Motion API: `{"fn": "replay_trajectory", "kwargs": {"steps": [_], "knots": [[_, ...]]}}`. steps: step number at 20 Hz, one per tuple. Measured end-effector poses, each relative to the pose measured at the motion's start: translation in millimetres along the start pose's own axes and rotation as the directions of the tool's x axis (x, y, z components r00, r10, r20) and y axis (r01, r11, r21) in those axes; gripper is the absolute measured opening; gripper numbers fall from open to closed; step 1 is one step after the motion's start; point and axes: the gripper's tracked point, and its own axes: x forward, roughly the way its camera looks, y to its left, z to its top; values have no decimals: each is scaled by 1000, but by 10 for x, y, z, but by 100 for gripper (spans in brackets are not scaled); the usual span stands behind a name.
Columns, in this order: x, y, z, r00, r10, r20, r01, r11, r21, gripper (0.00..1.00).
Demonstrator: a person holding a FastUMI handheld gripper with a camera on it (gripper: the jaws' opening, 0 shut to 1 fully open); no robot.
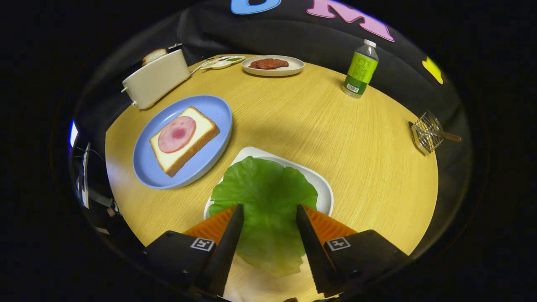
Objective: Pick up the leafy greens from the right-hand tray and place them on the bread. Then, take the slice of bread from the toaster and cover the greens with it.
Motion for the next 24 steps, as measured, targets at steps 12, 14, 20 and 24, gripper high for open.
{"fn": "replay_trajectory", "kwargs": {"steps": [12, 14, 20, 24], "knots": [[-211, 16, 160, 998, -50, 39, 44, 989, 138, 7], [-353, 13, 262, 995, -63, 73, 49, 983, 177, 7], [-738, 272, 654, 988, -55, 147, 28, 983, 181, 7], [-895, 688, 1027, 981, -5, 194, -19, 992, 121, 7]]}}
